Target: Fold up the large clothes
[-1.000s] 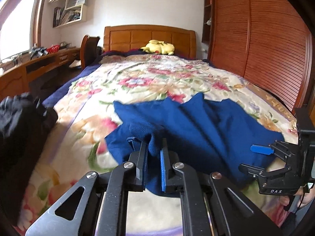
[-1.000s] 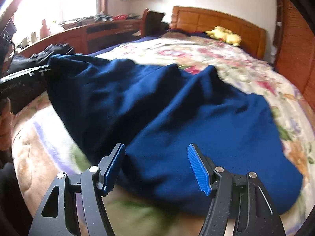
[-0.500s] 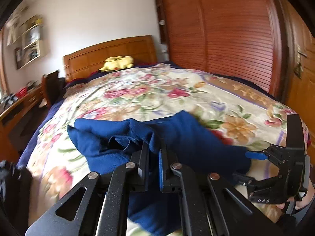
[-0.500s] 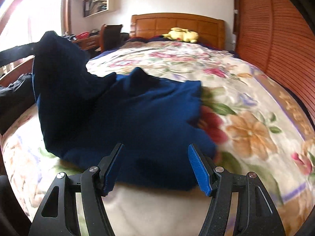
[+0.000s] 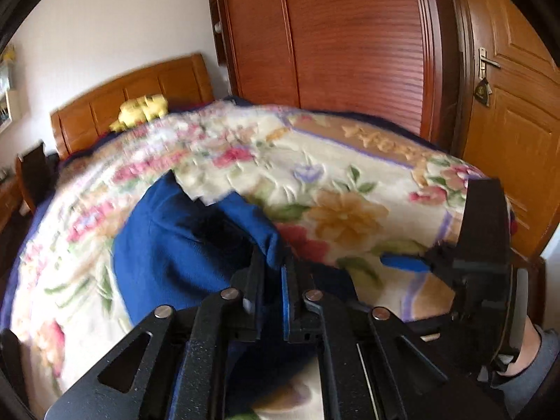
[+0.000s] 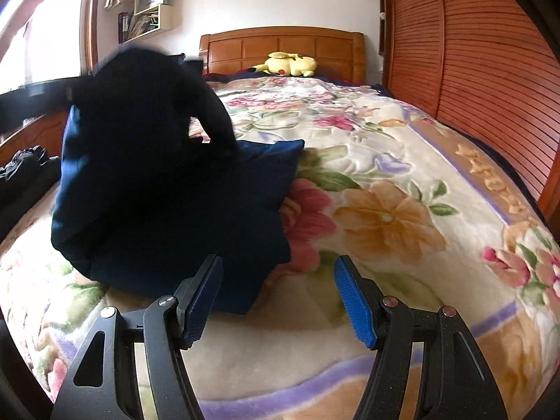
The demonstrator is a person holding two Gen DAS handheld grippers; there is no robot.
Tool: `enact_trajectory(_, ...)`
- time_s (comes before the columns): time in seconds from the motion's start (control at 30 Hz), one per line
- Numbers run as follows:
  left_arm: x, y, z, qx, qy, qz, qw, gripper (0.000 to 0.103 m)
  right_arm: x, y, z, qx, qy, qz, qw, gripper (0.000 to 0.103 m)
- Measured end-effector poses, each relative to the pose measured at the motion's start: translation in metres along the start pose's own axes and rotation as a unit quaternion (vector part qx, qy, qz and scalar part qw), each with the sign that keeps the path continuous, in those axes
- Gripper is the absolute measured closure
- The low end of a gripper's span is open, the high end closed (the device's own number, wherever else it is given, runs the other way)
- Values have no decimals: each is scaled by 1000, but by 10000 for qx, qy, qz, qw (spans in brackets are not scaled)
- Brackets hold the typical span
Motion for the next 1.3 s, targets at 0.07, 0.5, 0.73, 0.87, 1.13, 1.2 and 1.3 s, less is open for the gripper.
enact_trajectory(0.07,7,8,-2,137,37,139,9998,90,0,0,0,-10,8,7,10000,35)
enact_trajectory(0.5,71,47,48,-505,-191,693,9961,23,-1,-10,2,-241,91,-5,9997,35)
enact_trajectory(0.73,111,76,48,-626,-609,974,9914,23,-10,-25,19,-589,232,-97,9979,35)
enact_trajectory(0.87,125,89,38,-549,-670,1098,9902,23,-7,-30,23,-717,219,-156,9971,35)
enact_trajectory(1.13,141,104,34,-530,-817,1144,9886,23,17,-42,17,-796,86,125,9967,35)
enact_trajectory(1.2,144,108,33,-499,-868,1133,9885,23,26,-51,13,-778,26,210,9967,35)
enact_trajectory(1.3,148,112,32,-466,-902,1148,9882,23,40,-64,2,-732,-120,412,9964,35)
Point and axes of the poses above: each gripper's, at about its wrist camera, not at the fingertips, and z roughly against the way its jaws point, x to its left, y to its underside, the point moved 2 cm from there along -z, roughly the way its jaws point, and after that the axes turned 3 degrees about z, right-handed, at the moved point
